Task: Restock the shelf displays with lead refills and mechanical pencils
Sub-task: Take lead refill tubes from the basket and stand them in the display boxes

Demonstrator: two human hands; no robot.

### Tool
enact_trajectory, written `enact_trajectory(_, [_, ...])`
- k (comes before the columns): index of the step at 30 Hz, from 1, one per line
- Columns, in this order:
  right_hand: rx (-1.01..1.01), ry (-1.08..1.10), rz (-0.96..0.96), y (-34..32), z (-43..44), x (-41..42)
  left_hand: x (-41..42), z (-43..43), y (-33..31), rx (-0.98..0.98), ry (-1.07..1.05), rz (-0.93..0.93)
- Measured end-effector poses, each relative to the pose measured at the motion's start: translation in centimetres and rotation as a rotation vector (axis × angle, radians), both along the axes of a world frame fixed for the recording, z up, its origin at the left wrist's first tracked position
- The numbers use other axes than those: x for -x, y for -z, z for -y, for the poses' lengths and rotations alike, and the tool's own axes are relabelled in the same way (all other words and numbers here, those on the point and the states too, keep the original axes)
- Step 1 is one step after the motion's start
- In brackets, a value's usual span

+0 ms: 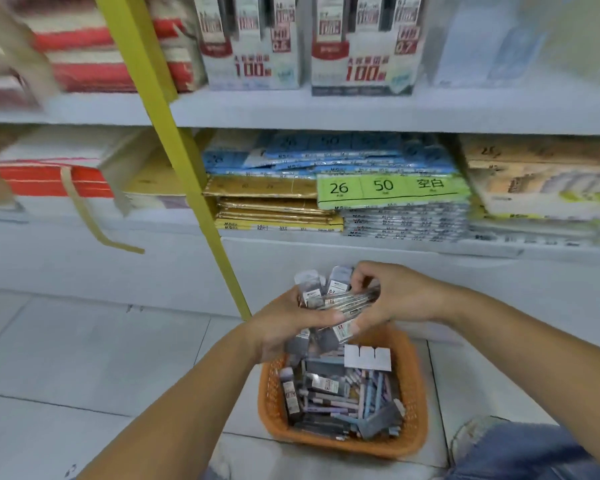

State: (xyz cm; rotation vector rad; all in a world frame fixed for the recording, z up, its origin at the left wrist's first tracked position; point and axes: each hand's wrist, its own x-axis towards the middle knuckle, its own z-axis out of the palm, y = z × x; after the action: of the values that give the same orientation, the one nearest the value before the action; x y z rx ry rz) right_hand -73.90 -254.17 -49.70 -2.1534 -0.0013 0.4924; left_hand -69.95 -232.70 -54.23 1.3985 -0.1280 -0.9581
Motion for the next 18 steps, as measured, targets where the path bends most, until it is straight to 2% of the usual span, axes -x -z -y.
enact_trajectory(6, [-0.199,0.168,0.187,-4.8,0.1,1.2,0.5,0.1,-5.2,0.078,-0.035,0.081])
enact_trajectory(14, [-0.142,0.066,0.284,-11.4,0.4,0.2,-0.8,0.0,-11.7,0.140,0.077,0.072])
enact_trajectory(18, [-0.162,0.106,0.328,-12.7,0.3,-0.5,-1.4,0.9,-11.9,0.128,0.083,0.167])
